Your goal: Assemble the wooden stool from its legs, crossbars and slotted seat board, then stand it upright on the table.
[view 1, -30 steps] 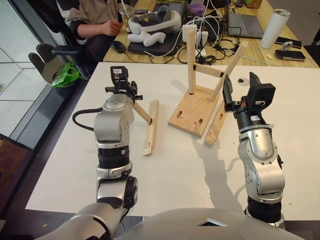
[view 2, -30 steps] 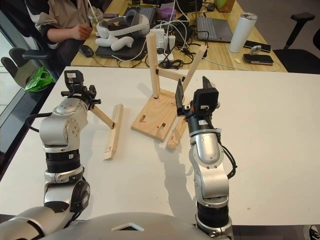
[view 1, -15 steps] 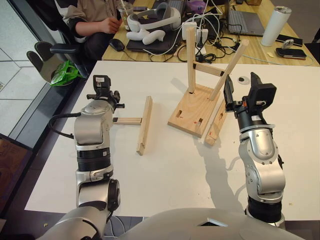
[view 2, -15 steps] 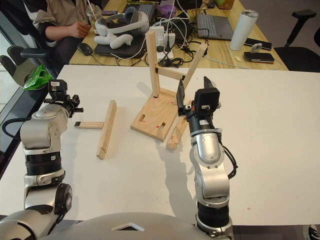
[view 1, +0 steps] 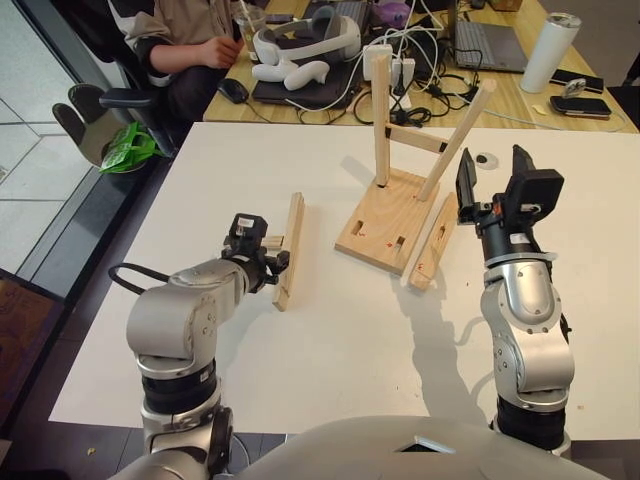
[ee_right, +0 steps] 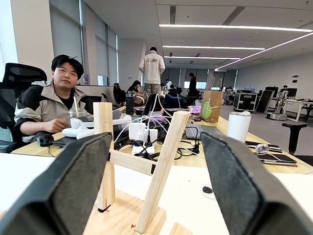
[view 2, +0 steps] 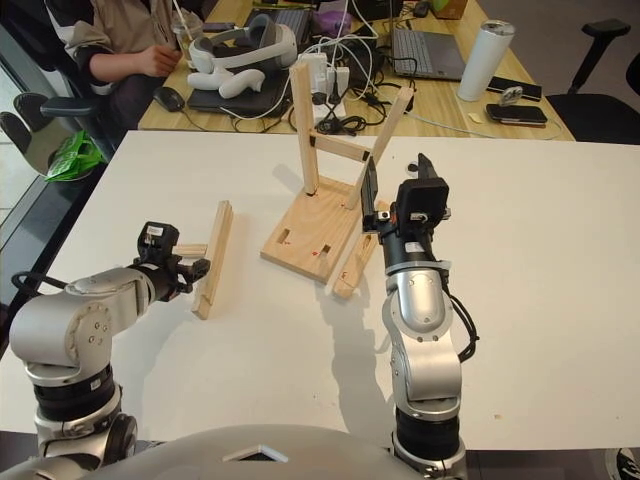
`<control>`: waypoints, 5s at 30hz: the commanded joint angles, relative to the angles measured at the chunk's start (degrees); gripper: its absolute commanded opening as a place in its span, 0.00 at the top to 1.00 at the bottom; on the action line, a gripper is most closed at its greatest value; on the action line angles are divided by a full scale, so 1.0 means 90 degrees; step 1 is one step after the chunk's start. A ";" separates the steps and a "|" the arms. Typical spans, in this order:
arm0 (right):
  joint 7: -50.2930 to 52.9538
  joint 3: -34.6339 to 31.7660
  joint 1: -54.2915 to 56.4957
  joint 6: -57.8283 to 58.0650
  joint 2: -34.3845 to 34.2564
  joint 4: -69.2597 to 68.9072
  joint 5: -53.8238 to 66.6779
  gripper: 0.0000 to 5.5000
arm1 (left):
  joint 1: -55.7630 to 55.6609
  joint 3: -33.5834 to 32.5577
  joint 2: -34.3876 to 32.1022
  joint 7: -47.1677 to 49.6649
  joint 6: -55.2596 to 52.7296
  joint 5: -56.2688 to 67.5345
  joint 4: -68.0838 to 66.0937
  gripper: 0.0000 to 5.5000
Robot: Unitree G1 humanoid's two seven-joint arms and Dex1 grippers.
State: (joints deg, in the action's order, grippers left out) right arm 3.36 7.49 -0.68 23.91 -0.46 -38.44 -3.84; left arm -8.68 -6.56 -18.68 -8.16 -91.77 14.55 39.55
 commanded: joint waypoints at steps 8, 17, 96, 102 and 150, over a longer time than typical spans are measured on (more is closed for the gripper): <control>0.0047 0.0004 0.0086 0.0158 -0.0075 -0.0005 -0.0085 0.39 | -0.0020 -0.0218 0.0912 0.0640 -0.0079 -0.0066 -0.0197 0.48; -0.0015 -0.0127 0.0316 0.0221 -0.0043 0.0061 -0.0072 0.39 | 0.0142 0.0091 0.0865 0.0767 -0.0079 -0.0034 -0.0471 0.48; 0.0999 -0.1801 0.3606 -0.0007 -0.0789 0.2323 0.9224 0.35 | -0.0415 0.2334 -0.1026 0.1206 1.0025 -0.7759 -0.2017 0.81; 0.1175 -0.1859 0.3605 -0.0212 -0.0984 0.2320 0.9063 0.52 | -0.0472 0.2232 -0.1029 0.1219 1.0116 -0.7810 -0.2132 0.81; 0.1299 -0.1359 0.2418 0.1106 0.1576 0.0541 0.5730 0.82 | -0.1198 -0.1401 0.2110 0.0452 0.4357 -0.2174 -0.1075 0.49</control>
State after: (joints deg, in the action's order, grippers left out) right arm 15.11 -5.28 23.53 32.08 12.29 -29.70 49.21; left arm -17.72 -18.56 0.12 -5.27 -49.87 -6.11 30.10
